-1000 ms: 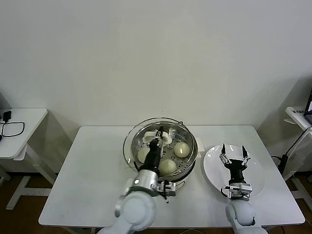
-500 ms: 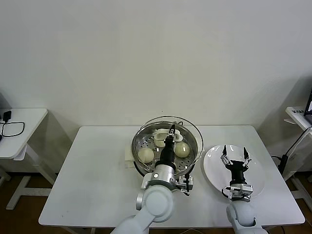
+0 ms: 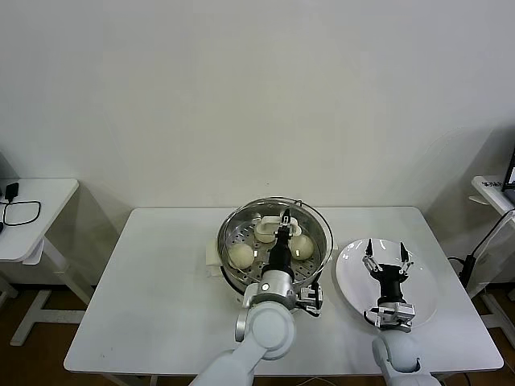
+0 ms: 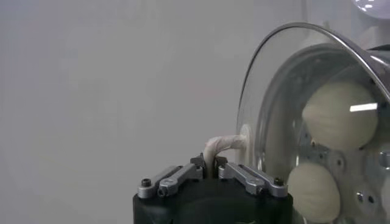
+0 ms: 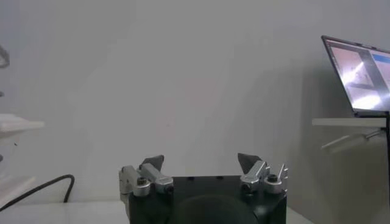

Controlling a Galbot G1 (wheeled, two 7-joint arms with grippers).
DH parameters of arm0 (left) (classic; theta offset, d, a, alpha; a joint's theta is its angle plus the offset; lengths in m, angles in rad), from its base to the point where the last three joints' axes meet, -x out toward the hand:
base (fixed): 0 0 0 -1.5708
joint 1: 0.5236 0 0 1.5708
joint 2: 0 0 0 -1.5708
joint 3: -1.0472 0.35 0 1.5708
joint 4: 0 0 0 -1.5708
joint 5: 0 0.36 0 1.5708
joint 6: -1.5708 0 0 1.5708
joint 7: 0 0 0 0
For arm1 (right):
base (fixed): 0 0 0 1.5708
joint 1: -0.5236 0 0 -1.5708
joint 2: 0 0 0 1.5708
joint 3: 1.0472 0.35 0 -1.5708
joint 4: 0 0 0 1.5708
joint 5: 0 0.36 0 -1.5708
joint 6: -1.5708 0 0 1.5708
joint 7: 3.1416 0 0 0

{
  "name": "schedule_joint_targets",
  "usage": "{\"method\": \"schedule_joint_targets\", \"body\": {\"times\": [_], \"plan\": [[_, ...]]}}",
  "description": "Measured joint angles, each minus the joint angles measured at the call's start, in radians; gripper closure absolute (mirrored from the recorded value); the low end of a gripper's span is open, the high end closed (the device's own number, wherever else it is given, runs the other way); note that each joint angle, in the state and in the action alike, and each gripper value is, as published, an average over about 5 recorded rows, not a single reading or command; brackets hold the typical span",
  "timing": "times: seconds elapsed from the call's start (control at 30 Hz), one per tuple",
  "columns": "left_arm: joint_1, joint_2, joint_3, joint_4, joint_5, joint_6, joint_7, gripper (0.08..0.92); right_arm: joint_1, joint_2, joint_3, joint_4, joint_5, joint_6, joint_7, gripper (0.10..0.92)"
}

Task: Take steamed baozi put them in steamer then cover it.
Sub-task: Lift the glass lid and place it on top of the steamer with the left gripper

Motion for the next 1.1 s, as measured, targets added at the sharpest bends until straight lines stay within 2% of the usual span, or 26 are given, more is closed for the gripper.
{"method": "schedule_joint_targets", "body": {"times": [1.1], "plan": [[0.012,-0.01,-0.044,0.047,0.02,-0.014,0.002,0.805,0.006,0.002,0.002,-0.01,-0.011,0.006,0.0,0.203]]}}
